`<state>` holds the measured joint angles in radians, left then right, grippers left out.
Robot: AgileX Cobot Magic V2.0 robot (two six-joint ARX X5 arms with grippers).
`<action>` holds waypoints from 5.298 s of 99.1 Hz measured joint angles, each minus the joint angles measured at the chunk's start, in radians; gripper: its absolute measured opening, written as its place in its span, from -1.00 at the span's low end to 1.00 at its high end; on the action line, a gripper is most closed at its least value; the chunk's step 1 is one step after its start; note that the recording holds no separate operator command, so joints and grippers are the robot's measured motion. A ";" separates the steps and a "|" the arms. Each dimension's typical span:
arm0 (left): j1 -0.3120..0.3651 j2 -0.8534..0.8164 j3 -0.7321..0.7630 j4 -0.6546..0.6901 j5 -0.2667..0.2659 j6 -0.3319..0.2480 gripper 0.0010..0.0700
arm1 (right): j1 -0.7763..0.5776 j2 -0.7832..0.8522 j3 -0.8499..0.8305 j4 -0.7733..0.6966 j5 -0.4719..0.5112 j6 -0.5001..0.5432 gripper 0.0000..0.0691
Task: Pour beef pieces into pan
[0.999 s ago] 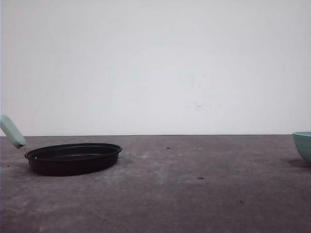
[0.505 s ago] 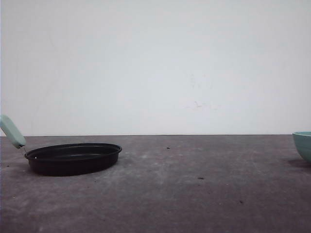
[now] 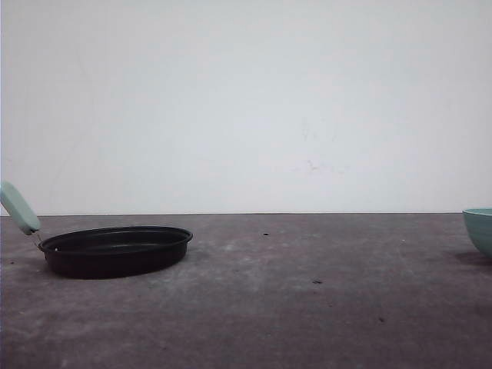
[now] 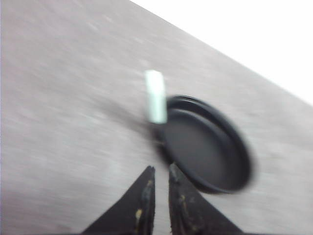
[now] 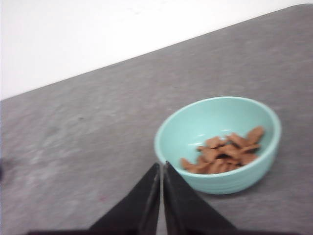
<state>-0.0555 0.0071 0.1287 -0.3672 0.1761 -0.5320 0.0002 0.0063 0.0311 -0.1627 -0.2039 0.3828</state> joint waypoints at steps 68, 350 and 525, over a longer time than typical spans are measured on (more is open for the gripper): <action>-0.002 0.721 0.875 -0.042 0.121 0.126 -0.96 | 0.000 0.459 0.932 -0.412 -0.031 -0.142 -0.97; 0.014 1.561 0.739 0.182 0.119 -0.039 -0.89 | 0.000 0.642 1.042 -0.958 0.028 -0.203 0.98; -0.275 1.112 0.739 0.031 0.156 -0.174 -0.90 | -0.212 1.582 1.028 -0.630 0.090 -0.177 -0.78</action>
<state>-0.3305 1.1191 0.8673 -0.3367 0.3317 -0.7059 -0.2115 1.5887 1.0595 -0.7929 -0.1139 0.2062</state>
